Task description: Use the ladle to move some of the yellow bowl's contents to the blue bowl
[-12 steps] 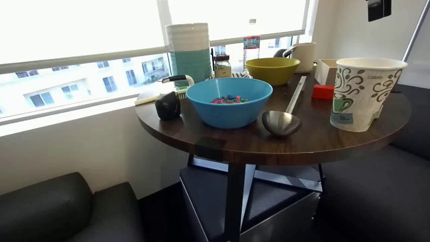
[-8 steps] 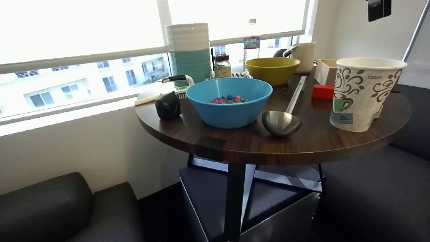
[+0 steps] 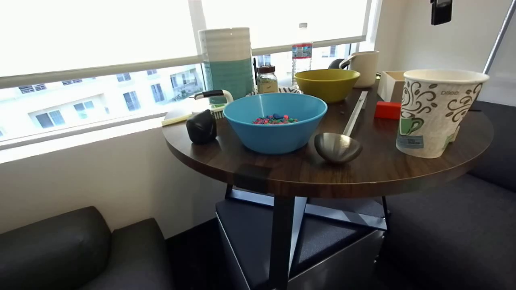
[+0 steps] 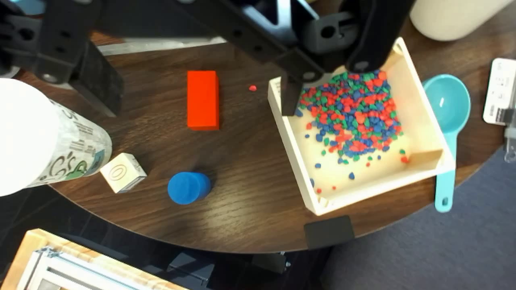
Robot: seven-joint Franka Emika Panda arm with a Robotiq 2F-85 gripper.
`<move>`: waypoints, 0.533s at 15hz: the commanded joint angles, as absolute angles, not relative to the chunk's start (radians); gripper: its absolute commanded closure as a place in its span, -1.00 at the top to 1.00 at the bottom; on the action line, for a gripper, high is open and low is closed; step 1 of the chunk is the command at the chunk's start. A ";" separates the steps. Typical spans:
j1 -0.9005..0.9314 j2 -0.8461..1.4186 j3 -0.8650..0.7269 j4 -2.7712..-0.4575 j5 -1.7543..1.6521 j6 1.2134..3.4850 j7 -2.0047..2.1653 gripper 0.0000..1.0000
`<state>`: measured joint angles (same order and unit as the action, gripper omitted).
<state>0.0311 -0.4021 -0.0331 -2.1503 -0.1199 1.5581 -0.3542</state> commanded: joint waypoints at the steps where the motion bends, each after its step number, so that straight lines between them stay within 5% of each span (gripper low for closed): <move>1: 0.080 -0.439 -0.048 -2.205 -0.112 1.644 -0.503 1.00; 8: 0.150 -0.442 -0.079 -2.326 -0.018 1.910 -0.778 1.00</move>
